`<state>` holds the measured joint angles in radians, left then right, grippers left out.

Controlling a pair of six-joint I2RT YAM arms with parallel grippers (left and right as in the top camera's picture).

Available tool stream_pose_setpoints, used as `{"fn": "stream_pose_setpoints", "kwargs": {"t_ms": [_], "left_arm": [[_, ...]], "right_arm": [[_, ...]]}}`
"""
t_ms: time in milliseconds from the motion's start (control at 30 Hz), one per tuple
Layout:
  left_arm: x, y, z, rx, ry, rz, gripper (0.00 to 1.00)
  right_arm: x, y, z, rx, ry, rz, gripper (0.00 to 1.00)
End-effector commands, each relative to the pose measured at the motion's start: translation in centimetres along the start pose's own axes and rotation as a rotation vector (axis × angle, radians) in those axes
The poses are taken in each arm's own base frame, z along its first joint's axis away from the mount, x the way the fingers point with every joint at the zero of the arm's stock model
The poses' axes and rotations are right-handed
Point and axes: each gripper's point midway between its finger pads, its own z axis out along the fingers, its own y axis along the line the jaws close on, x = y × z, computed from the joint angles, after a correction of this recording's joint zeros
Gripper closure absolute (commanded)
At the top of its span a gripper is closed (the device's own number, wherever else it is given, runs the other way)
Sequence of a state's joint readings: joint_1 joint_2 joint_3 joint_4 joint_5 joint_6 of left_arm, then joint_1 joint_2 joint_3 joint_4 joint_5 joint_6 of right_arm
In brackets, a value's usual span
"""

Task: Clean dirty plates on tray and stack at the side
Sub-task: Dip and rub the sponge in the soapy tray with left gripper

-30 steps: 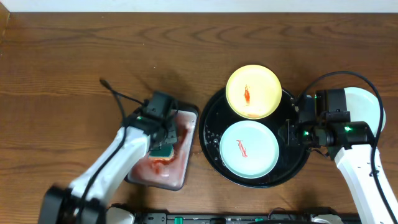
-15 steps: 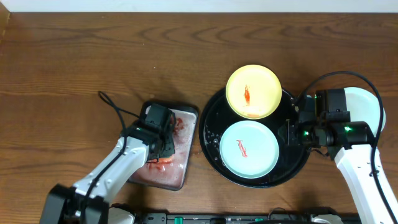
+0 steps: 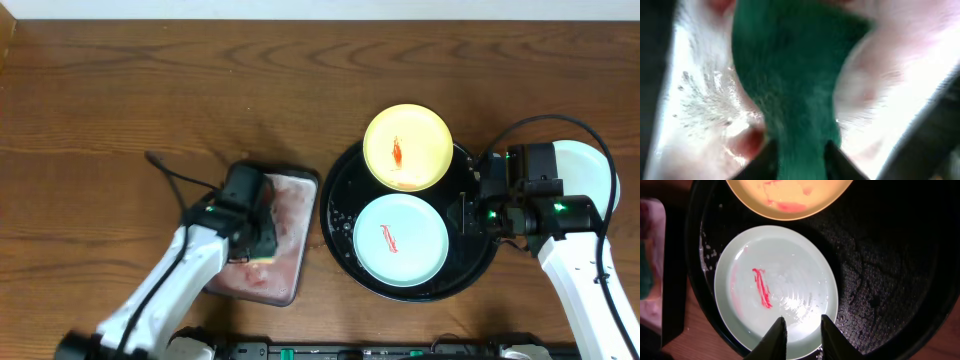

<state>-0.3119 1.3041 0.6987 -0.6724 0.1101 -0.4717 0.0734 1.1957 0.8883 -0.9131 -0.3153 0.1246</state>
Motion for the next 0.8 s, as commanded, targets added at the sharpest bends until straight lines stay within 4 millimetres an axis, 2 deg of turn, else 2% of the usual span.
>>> {"fn": "stream_pose_setpoints", "kwargs": {"t_ms": [0, 67, 167, 467, 533, 600, 667, 767], "left_arm": [[-2.7, -1.0, -3.1, 0.049, -0.136, 0.010, 0.63], [-3.2, -0.2, -3.4, 0.007, -0.177, 0.012, 0.64], [-3.6, 1.0, -2.5, -0.066, -0.189, 0.012, 0.63], [-3.1, 1.7, 4.0, -0.133, -0.065, 0.013, 0.61], [-2.7, 1.9, 4.9, -0.146, -0.033, 0.013, 0.67], [-2.5, 2.0, 5.3, -0.151, -0.016, 0.014, 0.92], [-2.4, 1.9, 5.1, -0.141, -0.013, 0.038, 0.93], [-3.1, 1.2, 3.6, -0.120, -0.033, 0.062, 0.93]], "right_arm": [[0.0, 0.3, -0.1, -0.010, -0.002, -0.014, 0.79], [0.0, 0.3, -0.1, -0.010, -0.002, -0.014, 0.79], [0.0, 0.3, -0.1, -0.010, -0.003, -0.014, 0.79], [0.0, 0.3, -0.1, -0.010, -0.002, -0.014, 0.79], [0.0, 0.3, -0.1, -0.010, -0.001, -0.014, 0.79], [0.0, 0.3, -0.1, -0.010, -0.002, -0.014, 0.79], [0.0, 0.3, -0.1, -0.010, -0.002, -0.014, 0.79], [0.0, 0.3, -0.1, -0.010, -0.002, -0.014, 0.79]]}}
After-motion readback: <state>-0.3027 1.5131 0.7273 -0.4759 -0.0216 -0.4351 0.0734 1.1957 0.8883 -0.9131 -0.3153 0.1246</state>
